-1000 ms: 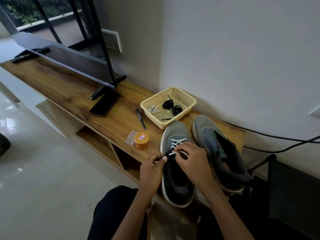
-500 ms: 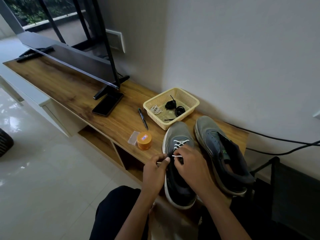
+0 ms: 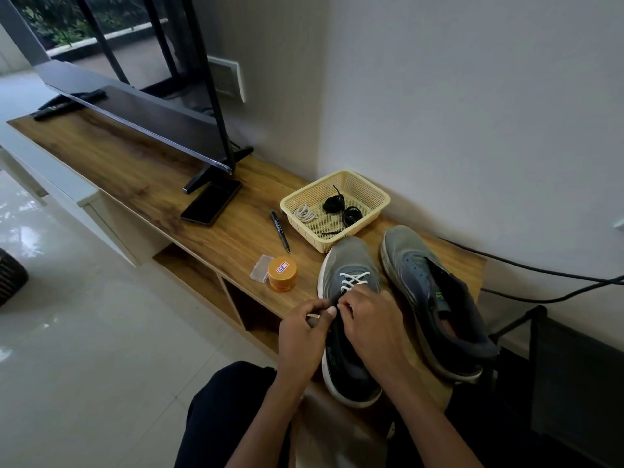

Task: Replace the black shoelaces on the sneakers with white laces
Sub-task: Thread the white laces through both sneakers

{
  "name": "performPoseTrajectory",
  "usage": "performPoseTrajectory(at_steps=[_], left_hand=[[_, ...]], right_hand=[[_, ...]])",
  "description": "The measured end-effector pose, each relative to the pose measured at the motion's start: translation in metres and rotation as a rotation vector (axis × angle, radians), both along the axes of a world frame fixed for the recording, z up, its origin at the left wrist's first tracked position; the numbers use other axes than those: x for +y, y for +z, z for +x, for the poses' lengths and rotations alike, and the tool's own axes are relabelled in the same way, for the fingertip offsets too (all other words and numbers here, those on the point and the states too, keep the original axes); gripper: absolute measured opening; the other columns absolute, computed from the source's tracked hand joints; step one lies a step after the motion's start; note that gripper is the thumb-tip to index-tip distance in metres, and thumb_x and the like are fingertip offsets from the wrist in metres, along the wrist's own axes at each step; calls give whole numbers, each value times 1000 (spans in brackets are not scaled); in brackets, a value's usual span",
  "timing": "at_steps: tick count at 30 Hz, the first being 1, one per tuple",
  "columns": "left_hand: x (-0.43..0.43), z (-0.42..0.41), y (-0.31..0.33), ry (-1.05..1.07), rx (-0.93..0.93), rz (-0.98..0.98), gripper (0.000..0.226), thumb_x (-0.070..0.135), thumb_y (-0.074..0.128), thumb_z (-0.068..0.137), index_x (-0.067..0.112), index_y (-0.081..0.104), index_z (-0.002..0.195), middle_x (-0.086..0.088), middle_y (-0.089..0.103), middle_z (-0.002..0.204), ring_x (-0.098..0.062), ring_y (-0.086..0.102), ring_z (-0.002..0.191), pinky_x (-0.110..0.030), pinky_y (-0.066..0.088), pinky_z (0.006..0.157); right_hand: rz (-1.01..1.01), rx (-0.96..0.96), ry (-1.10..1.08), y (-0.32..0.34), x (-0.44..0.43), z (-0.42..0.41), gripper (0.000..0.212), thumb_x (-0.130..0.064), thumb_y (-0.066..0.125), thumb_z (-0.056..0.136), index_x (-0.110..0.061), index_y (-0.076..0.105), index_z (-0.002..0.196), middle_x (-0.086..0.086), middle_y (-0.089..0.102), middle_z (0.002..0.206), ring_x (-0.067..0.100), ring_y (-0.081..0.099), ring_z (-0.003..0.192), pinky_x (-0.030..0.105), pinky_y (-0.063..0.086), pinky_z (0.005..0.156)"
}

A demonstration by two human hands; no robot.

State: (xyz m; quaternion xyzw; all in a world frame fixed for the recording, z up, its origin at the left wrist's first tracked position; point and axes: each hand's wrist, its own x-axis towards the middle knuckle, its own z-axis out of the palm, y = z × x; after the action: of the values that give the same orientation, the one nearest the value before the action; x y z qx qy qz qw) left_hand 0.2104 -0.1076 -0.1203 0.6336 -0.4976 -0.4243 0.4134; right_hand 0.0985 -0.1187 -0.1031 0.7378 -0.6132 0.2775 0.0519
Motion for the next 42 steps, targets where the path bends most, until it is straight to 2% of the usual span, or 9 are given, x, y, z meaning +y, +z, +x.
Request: performPoseTrajectory(at_steps=[4,7,11,20,25,29,32,37,42], left_hand=[[2,0,-1,23,-17,-31,16,21,65,88,20,69,103,11,69,94,-5,64,86,-20,52,76],[1,-1,-2,43,-9,-26,16,22,65,88,20,70,103,9,70,94,-6,65,86,-27,54,78],[1,-3,-1,38,-29,-24,16,26,65,87,25,69,103,14,68,96,-3,63,88,-23,52,78],[3,-3,-2,21,-167,-110,22,27,65,87,26,69,109,17,65,96,8,56,85,-6,40,67],[5,-4,-3,0,-282,-166,28,29,64,88,27,66,116,9,69,100,-1,60,85,-15,49,71],[2,0,-4,-29,-197,-143,20,29,54,94,27,69,107,8,69,89,-3,62,77,-31,54,73],[-4,5,-1,-98,16,-61,19,20,52,96,34,64,91,11,67,81,1,61,65,-23,52,66],[-9,4,7,-158,146,-39,17,15,57,93,29,62,87,11,64,83,6,59,64,-12,46,58],[-14,2,-2,-239,13,-35,9,24,46,98,27,53,96,6,61,92,-8,58,80,-23,48,69]], right_hand=[[21,-70,59,-4,0,-5,11,-16,62,71,-18,69,62,-6,62,64,12,56,55,26,35,61],[86,-154,101,-8,1,-8,11,-14,61,74,-16,72,73,-6,63,72,12,58,62,28,38,64],[119,-301,78,-2,0,-4,9,-5,66,74,-14,66,74,-5,63,72,12,57,64,32,45,68],[216,-377,0,4,0,0,37,3,68,72,-20,39,66,-15,34,56,21,46,58,28,30,58],[195,-381,27,3,-1,1,54,6,67,67,-28,26,61,-16,27,53,15,38,58,19,21,50],[152,-321,44,2,-3,-3,41,4,70,68,-21,38,61,-11,39,54,16,44,57,22,34,62],[184,-285,73,3,-4,-11,23,0,70,72,-12,51,68,-1,54,61,20,52,65,27,37,84],[244,-312,102,9,-3,-16,12,-1,67,76,-7,56,76,-3,50,72,17,47,76,26,38,71],[159,-291,121,3,-1,-11,17,-1,68,74,-12,59,83,-4,58,79,17,55,79,40,49,77]])
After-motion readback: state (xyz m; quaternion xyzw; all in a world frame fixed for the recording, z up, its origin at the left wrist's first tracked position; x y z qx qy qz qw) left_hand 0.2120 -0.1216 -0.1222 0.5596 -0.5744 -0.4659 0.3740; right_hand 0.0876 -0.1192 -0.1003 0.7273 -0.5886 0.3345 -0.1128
